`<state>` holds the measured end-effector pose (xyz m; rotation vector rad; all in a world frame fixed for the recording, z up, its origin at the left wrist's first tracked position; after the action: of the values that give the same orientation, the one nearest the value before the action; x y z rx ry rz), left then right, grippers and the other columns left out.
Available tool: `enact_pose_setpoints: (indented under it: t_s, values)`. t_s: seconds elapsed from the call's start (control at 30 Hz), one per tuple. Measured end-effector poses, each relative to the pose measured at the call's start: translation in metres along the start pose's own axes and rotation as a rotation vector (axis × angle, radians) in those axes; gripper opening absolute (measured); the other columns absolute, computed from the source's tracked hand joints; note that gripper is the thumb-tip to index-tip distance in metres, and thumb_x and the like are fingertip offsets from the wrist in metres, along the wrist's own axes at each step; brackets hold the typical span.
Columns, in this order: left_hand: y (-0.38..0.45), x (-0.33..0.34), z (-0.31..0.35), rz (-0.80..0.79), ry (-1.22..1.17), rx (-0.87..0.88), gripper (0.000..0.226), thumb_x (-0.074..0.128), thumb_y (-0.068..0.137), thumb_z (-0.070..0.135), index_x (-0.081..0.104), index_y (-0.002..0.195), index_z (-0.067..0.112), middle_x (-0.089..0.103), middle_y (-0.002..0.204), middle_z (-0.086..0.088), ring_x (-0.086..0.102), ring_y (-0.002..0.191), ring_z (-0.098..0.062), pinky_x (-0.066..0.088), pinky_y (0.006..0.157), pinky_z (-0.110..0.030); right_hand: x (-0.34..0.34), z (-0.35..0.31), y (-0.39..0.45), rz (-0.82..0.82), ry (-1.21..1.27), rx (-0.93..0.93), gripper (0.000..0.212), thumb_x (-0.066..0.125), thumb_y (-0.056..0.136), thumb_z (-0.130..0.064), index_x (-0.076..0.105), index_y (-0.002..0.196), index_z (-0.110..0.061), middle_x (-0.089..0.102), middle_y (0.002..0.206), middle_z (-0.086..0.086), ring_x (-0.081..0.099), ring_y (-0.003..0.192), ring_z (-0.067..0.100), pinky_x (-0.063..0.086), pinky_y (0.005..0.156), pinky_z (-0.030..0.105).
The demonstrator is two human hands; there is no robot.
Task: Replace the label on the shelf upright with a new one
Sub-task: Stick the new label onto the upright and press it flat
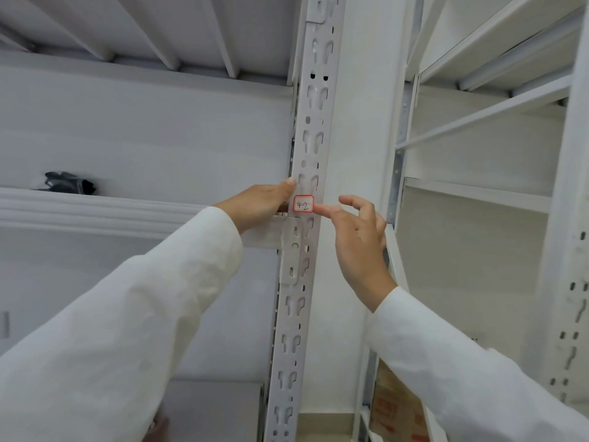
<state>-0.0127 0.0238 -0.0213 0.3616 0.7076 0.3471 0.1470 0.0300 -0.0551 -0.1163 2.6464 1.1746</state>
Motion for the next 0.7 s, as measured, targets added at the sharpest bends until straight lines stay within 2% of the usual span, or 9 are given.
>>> enact_pose_setpoints:
  t_s: [0.13,0.2,0.27,0.4,0.5,0.7]
  values:
    - [0.0003,0.0006,-0.0027,-0.021,-0.022,0.031,0.049,0.034,0.095,0.054,0.067,0.109,0.022,0.067,0.123,-0.001,0.057,0.121,-0.017,0.033,0.113,-0.034,0.0036,0.0035,0.0007,-0.003,-0.011,-0.007,0.031,0.028,0.083,-0.045,0.055,0.074,-0.058,0.038,0.118,-0.021,0.017,0.128,0.006,0.006,0.112,0.036]
    - [0.0014,0.0,-0.0047,-0.018,-0.018,0.029,0.044,0.034,0.095,0.054,0.066,0.105,0.026,0.067,0.123,-0.001,0.056,0.122,-0.017,0.032,0.115,-0.037,0.0054,0.0059,0.0009,-0.001,-0.023,-0.017,0.032,0.031,0.09,-0.042,0.057,0.078,-0.057,0.038,0.12,-0.02,0.016,0.126,0.004,0.005,0.111,0.035]
    - [0.0026,-0.0004,-0.0053,-0.013,-0.017,0.032,0.041,0.035,0.095,0.054,0.066,0.102,0.029,0.067,0.123,0.0,0.057,0.121,-0.017,0.032,0.115,-0.038,0.0059,0.0069,0.0011,0.006,-0.02,-0.018,0.032,0.029,0.087,-0.044,0.057,0.077,-0.057,0.039,0.121,-0.021,0.016,0.125,0.002,0.004,0.109,0.033]
    - [0.0037,0.0002,-0.006,-0.015,-0.002,0.042,0.045,0.037,0.095,0.051,0.067,0.111,0.021,0.067,0.124,-0.003,0.057,0.122,-0.02,0.034,0.114,-0.038,0.0065,0.0061,0.0011,0.015,-0.002,-0.022,0.033,0.027,0.085,-0.042,0.054,0.076,-0.059,0.039,0.119,-0.021,0.017,0.123,0.001,0.005,0.111,0.035]
    - [0.0028,0.0006,-0.0044,-0.013,0.028,0.043,0.048,0.037,0.097,0.047,0.066,0.115,0.013,0.065,0.126,-0.008,0.055,0.124,-0.024,0.036,0.111,-0.035,0.0074,0.0064,0.0006,0.032,-0.02,-0.034,0.034,0.024,0.083,-0.041,0.051,0.076,-0.06,0.039,0.117,-0.021,0.018,0.125,0.006,0.005,0.11,0.034]
    - [0.0036,0.0001,-0.0049,-0.017,0.048,0.03,0.047,0.036,0.098,0.043,0.064,0.117,0.01,0.064,0.129,-0.011,0.054,0.126,-0.027,0.035,0.113,-0.038,0.0073,0.0084,0.0006,0.047,-0.029,-0.029,0.035,0.023,0.082,-0.04,0.05,0.078,-0.06,0.039,0.117,-0.02,0.019,0.126,0.007,0.006,0.109,0.033]
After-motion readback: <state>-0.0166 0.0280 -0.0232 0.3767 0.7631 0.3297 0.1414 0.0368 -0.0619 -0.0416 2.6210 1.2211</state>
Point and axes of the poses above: each hand's wrist, its own y-axis towards the middle knuckle, its own x-axis out of the palm, z = x × y, the point moved 5 cm from there along y, towards the middle knuckle
